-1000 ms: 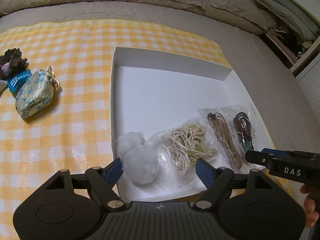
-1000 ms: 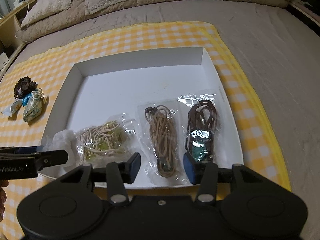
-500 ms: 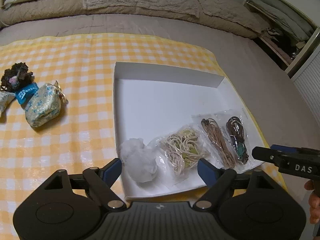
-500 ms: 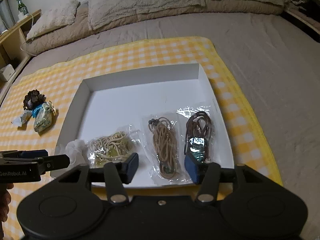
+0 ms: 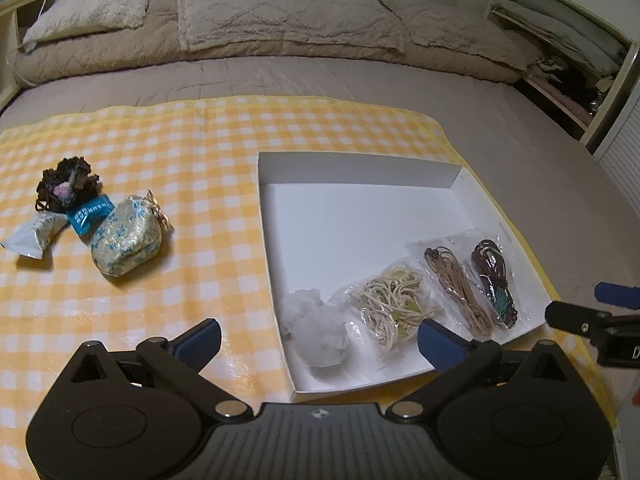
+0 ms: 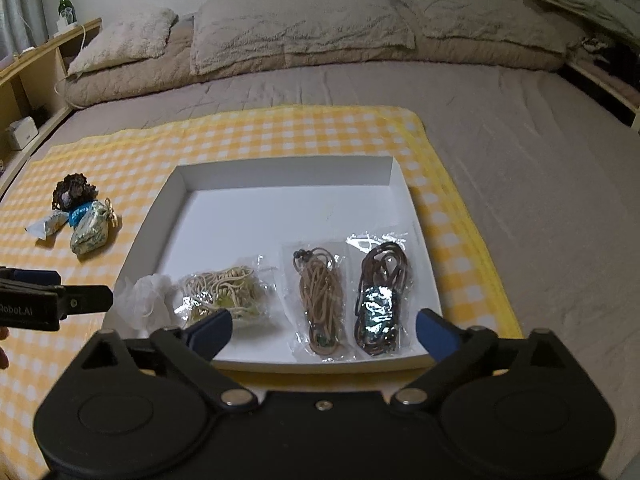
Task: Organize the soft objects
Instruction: 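Lower the tissue and tan-cord bag into the tray and open both tools, then withdraw both tools from the tray toward the items on the cloth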
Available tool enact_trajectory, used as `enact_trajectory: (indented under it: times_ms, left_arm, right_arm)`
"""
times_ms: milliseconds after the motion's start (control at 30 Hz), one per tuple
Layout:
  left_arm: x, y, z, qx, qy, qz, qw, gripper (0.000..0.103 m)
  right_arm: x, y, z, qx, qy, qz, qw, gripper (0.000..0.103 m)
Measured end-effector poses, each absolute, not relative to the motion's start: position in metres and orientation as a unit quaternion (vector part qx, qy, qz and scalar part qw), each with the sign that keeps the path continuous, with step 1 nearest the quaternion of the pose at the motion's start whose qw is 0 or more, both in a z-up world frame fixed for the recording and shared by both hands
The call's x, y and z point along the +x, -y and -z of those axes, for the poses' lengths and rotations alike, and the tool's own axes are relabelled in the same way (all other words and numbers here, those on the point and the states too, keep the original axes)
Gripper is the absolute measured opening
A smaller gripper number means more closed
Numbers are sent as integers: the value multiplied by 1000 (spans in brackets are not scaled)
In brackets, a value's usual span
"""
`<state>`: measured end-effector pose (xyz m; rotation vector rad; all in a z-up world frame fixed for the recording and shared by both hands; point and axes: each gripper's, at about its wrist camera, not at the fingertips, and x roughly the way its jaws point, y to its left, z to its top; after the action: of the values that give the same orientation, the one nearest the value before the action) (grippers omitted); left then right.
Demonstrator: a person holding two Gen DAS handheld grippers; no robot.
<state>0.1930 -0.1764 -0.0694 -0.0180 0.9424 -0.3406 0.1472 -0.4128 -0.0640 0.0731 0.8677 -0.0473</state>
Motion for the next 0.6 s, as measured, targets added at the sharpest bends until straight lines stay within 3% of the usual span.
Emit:
enact_trajectory:
  times_ms: [600]
  left_arm:
    - [201, 122, 59, 0, -427, 97, 899, 103]
  right_arm:
    - [158, 396, 61, 33, -403, 35, 914, 103]
